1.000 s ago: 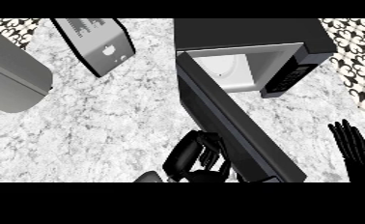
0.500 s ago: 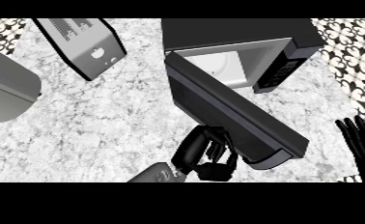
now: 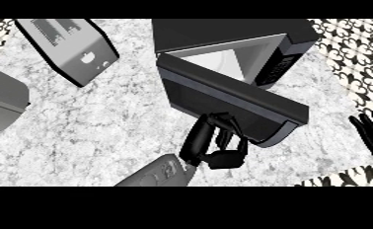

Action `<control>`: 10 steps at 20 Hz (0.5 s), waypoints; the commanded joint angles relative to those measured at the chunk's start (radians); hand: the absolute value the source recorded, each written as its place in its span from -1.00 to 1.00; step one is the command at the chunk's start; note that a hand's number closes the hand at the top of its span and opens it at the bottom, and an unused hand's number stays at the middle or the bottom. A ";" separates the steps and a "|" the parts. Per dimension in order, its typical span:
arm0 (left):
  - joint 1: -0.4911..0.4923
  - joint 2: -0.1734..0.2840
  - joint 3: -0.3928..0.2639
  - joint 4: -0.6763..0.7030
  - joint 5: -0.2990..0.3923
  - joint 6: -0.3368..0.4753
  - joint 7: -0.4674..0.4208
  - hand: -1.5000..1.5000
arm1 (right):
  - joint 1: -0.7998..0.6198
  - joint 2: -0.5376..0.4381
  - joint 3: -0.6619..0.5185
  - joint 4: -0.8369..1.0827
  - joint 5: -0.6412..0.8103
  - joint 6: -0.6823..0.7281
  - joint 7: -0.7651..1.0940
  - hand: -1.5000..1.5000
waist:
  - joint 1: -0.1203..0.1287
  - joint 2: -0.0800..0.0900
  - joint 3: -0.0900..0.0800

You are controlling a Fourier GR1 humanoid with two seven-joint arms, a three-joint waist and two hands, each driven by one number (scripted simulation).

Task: Pick up the milk, place it into the microwave and close the microwave

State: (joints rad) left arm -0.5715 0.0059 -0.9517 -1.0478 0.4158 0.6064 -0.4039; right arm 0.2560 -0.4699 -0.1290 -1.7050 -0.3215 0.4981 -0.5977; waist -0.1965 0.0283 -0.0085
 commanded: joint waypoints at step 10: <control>-0.194 -0.006 0.072 0.092 0.207 0.202 0.016 -1.00 | -0.086 -0.114 -0.083 -0.064 -0.065 0.019 0.047 -1.00 | -0.066 0.023 0.003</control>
State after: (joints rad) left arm -0.6960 0.0003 -0.9065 -0.9950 0.5761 0.7694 -0.4036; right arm 0.2033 -0.5530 -0.1839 -1.7565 -0.3879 0.5171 -0.5523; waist -0.2455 0.0449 -0.0061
